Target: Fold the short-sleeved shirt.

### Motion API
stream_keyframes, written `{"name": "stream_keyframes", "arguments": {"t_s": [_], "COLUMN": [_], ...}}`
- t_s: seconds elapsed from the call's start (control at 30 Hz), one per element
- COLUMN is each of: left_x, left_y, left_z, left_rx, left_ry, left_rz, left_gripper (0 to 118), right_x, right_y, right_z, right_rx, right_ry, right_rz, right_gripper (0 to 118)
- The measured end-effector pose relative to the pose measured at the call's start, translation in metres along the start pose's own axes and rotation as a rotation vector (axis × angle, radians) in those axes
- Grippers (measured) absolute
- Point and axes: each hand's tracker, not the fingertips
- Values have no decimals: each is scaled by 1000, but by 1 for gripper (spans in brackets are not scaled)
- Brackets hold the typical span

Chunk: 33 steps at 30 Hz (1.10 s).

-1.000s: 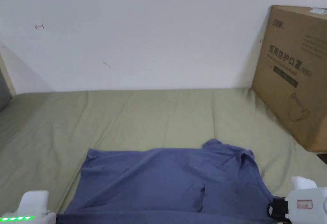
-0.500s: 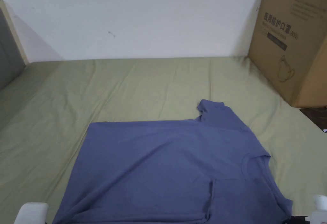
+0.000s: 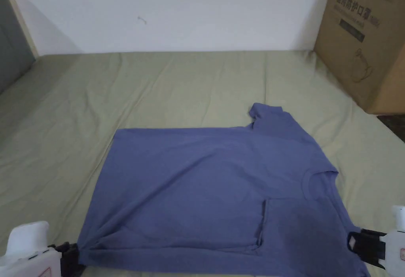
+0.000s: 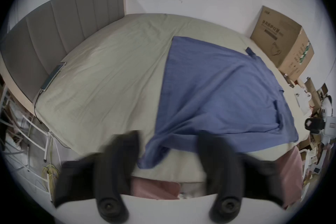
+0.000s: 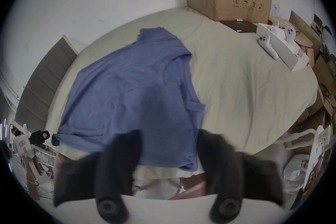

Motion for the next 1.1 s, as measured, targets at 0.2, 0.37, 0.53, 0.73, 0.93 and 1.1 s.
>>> {"name": "stream_keyframes", "arguments": {"t_s": [0.2,0.37,0.53,0.73,0.93,1.1], "left_x": [2,-7,-23,-9,-10,-3], "left_y": [-23,-19,-9,-11,-6,-3], "left_z": [-2,-19,-50,-52,-42,-34], "left_rx": [-40,-81,-144,-180,-157,-154], "left_ry": [15,73,42,-15,-7,-6], "left_rz": [-40,-66,51,-70,-16,-27], "left_gripper": [0,72,85,5,4,4], "right_x": [1,10,14,18,25,31], "right_y": [-24,-28,-29,-30,-20,-8], "right_z": [-11,-17,-21,-17,-10,-32], "right_rx": [-56,-81,-105,-117,-79,-110], "right_ry": [31,19,4,-4,-43,-44], "right_rz": [-46,-54,-61,-59,-30,39], "right_gripper": [1,1,1,1,9,88]}}
